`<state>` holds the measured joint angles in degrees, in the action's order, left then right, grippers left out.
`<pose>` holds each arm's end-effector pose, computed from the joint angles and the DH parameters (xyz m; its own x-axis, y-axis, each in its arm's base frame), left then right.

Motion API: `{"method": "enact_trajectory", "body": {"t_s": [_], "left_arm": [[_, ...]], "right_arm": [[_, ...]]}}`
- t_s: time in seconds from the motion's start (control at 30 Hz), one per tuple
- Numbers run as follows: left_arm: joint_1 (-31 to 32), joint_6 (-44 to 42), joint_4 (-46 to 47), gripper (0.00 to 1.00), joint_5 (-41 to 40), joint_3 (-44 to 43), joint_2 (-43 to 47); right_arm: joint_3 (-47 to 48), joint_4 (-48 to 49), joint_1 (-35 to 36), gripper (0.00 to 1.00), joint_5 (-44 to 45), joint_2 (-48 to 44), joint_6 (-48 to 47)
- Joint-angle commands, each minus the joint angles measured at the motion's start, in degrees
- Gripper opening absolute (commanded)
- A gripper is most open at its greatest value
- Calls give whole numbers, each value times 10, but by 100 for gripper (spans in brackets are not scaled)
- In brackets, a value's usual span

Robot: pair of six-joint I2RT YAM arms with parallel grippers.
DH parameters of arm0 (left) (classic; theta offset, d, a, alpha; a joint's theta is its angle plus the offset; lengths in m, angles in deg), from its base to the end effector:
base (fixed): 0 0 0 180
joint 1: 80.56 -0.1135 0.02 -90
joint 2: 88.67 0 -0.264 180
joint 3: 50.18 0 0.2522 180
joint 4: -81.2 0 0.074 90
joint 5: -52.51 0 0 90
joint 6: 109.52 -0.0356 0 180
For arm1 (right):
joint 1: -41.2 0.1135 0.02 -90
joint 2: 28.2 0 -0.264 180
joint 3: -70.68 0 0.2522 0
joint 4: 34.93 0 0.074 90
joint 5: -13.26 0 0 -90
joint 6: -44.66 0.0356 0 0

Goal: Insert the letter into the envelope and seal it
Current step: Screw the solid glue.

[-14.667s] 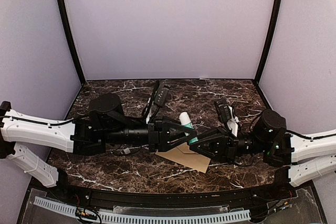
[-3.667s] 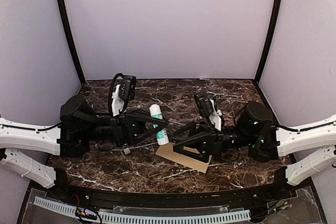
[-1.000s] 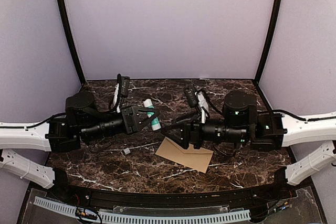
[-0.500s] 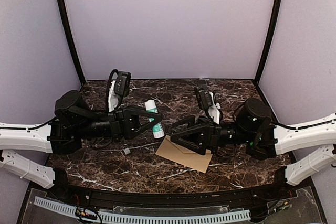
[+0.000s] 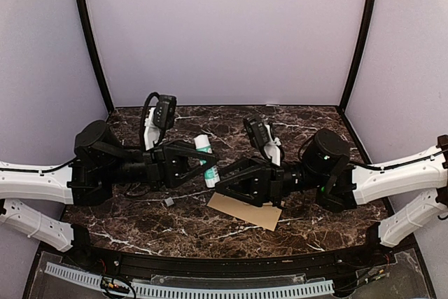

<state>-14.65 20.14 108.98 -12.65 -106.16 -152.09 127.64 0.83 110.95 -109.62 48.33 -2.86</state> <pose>0.0891 -0.2358 0.3539 -0.5221 -0.2512 -0.8150 0.8521 -0.1942 -0.4860 0.0843 0.2843 0.3147 -0.5828 0.0589 -0.8105 -0.7793 -0.3230 0.5369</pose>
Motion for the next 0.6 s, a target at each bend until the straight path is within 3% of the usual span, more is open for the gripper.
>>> {"method": "enact_trajectory", "body": {"t_s": [0.0,0.57], "left_arm": [[2,-1,27,0,14,1,-1],[2,-6,19,0,-1,8,2]], "right_arm": [[20,40,3,38,-12,9,4],[10,28,-2,8,16,4,7]]}}
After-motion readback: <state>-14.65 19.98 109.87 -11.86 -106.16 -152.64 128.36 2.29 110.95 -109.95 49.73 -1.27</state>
